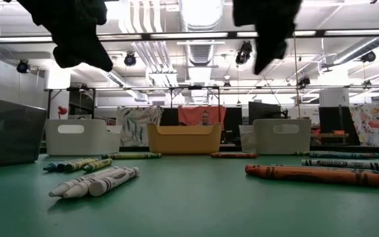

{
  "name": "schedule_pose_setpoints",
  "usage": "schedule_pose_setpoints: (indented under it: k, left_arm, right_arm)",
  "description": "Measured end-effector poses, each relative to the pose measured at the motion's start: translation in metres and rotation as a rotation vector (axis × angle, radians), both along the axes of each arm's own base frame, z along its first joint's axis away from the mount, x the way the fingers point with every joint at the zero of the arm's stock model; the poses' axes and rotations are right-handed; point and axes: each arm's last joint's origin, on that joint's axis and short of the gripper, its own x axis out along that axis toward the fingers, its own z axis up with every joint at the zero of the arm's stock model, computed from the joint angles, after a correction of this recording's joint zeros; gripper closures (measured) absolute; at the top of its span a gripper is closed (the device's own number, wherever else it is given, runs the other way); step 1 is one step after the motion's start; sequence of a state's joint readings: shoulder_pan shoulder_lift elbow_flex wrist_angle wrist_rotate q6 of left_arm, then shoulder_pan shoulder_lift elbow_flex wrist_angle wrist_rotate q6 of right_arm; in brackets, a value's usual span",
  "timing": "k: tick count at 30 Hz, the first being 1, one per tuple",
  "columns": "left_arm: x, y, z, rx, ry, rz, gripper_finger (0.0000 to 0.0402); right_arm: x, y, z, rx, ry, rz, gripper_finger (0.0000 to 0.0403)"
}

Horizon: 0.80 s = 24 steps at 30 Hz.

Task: Sort crayons
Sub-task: Put the white crayon into the gray bin

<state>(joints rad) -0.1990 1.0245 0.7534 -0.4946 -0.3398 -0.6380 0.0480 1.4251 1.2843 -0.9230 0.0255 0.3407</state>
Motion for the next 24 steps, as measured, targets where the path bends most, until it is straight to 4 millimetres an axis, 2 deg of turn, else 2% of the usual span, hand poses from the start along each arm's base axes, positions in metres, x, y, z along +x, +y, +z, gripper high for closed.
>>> schedule_pose_setpoints:
  k: [10, 18, 24]
  left_arm:
    - [0.025, -0.039, 0.001, 0.058, 0.037, -0.099, 0.0363]
    - [0.048, -0.053, -0.009, 0.108, 0.116, -0.167, 0.0363]
    - [0.063, -0.059, -0.014, 0.117, 0.166, -0.187, 0.0363]
  right_arm:
    - [-0.029, 0.041, -0.026, 0.069, 0.132, -0.067, 0.0339]
    - [-0.05, 0.042, -0.057, 0.112, 0.246, -0.216, 0.0339]
    - [-0.053, 0.047, -0.071, 0.188, 0.282, -0.253, 0.0339]
